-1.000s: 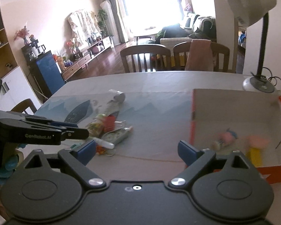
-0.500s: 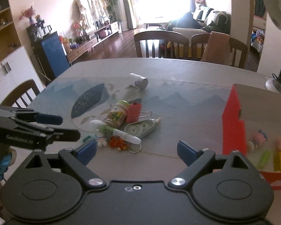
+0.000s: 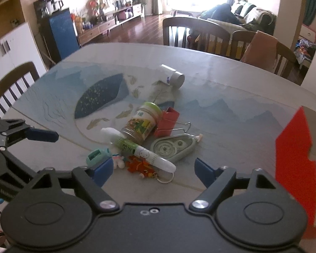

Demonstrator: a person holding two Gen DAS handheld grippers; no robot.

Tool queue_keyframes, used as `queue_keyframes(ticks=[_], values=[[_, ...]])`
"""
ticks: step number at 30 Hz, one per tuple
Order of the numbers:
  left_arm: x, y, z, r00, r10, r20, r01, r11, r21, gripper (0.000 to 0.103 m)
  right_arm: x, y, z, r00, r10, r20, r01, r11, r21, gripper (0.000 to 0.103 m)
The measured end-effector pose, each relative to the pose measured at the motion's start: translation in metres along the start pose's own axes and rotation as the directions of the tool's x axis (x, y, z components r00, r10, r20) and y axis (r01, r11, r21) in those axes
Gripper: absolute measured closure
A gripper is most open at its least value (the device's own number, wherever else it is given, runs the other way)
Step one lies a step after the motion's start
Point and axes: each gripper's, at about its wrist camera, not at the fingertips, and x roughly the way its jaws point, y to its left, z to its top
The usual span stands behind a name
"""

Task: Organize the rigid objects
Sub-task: 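Withdraw both grippers from the box back toward the remaining items, then grasp the teal sharpener with the left gripper while the right grasps the white pen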

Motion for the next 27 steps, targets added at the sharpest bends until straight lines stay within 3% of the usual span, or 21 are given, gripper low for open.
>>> queue_keyframes(ticks=[9,16,25,27], values=[[0.03,0.015,-0.004,0.998,0.058,-0.023,-0.058,0.998,-0.002,0.0,0.044,0.016,0.014,0.998,-0.015,-0.065,0.008,0.994,-0.109,0.022],[0.044,0.02,-0.012,0.996,0.091,0.01,-0.091,0.996,0.018,0.0,0.066,0.025,0.018,0.993,-0.007,-0.115,-0.01,0.988,-0.152,0.029],[0.055,0.019,-0.013,0.996,0.089,0.011,-0.089,0.995,0.043,0.002,0.079,0.028,0.021,0.989,0.018,-0.146,-0.045,0.982,-0.182,0.048],[0.055,0.019,-0.013,0.997,0.08,0.012,-0.081,0.996,0.041,0.008,0.08,0.028,0.022,0.989,0.024,-0.148,-0.052,0.981,-0.188,0.053]])
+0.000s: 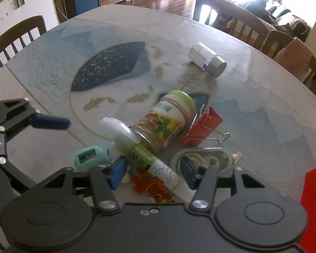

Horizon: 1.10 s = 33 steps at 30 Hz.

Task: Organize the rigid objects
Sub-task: 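Grasp the teal sharpener with the left gripper while the right grasps the white pen, then carry the teal sharpener and white glue pen over the red box with both grippers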

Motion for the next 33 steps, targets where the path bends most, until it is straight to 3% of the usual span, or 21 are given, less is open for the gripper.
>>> queue_keyframes(ticks=[5,17,28,33], values=[[0.004,0.003,0.0,1.0,-0.01,-0.019,0.009,1.0,-0.025,0.036,0.0,0.001,0.0,1.0,0.015,-0.009,-0.015,1.0,-0.016,0.061],[0.001,0.004,-0.001,0.999,-0.023,-0.032,0.021,0.999,-0.039,0.071,-0.007,0.013,-0.005,0.996,0.083,-0.029,-0.084,0.996,-0.033,0.086],[-0.007,0.005,-0.002,0.999,-0.004,-0.044,0.002,0.998,-0.055,0.072,-0.031,0.021,-0.016,0.994,0.099,0.037,-0.101,0.992,0.073,0.087],[-0.016,0.006,0.0,0.999,-0.031,-0.04,0.028,0.997,-0.079,0.072,-0.047,0.019,-0.021,0.992,0.111,0.064,-0.118,0.985,0.127,0.087]])
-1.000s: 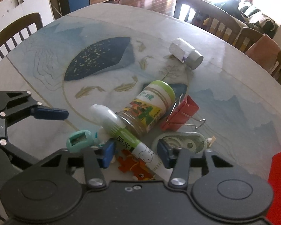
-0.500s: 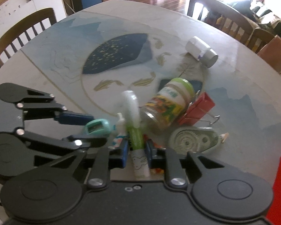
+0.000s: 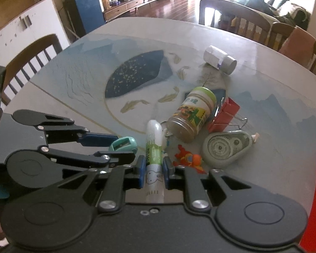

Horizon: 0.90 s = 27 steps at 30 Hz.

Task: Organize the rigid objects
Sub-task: 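Carry the teal sharpener and white glue pen over the red box with both grippers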

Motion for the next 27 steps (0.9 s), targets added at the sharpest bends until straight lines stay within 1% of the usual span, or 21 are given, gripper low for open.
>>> queue_keyframes(ticks=[6,11,19,27], values=[[-0.014,-0.002,0.004,0.999,-0.032,0.004,0.032,0.999,-0.032,0.072,-0.02,-0.005,-0.006,0.999,0.029,0.028,-0.031,0.997,0.077,0.087],[-0.022,-0.01,0.007,0.999,-0.041,0.012,0.041,0.999,-0.024,0.072,-0.036,-0.012,-0.009,0.998,0.037,0.06,-0.044,0.992,0.12,0.088],[-0.03,-0.021,0.016,0.998,-0.053,0.024,0.054,0.998,-0.023,0.072,-0.062,-0.032,-0.013,0.995,0.02,0.103,-0.039,0.982,0.184,0.088],[-0.041,-0.049,0.032,0.995,-0.088,0.036,0.087,0.996,0.017,0.072,-0.104,-0.058,-0.014,0.982,-0.031,0.186,-0.013,0.973,0.231,0.088]])
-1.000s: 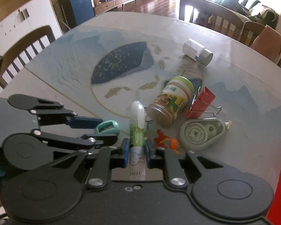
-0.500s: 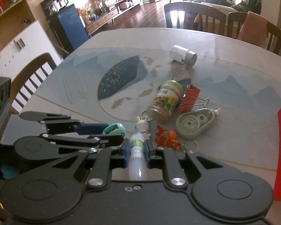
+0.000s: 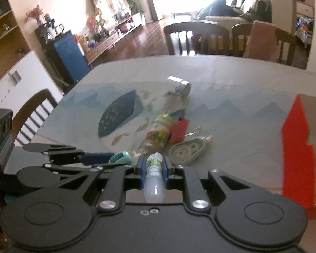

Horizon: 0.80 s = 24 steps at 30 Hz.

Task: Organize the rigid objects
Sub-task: 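Carry the teal sharpener and white glue pen over the red box with both grippers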

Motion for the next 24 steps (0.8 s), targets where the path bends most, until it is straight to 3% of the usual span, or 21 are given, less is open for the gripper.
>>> queue_keyframes(ticks=[7,15,24], values=[[-0.002,-0.04,0.028,0.999,-0.045,0.014,0.044,0.997,0.061,0.072,-0.037,-0.039,0.007,0.994,-0.067,0.085,0.062,0.996,0.057,0.088],[0.008,-0.105,0.055,0.996,-0.088,0.027,0.083,0.982,0.17,0.072,-0.081,-0.097,0.011,0.971,-0.162,0.176,0.14,0.982,0.129,0.088],[0.033,-0.18,0.073,0.991,-0.134,0.01,0.127,0.958,0.257,0.072,-0.109,-0.163,-0.005,0.949,-0.241,0.202,0.201,0.96,0.197,0.088]])
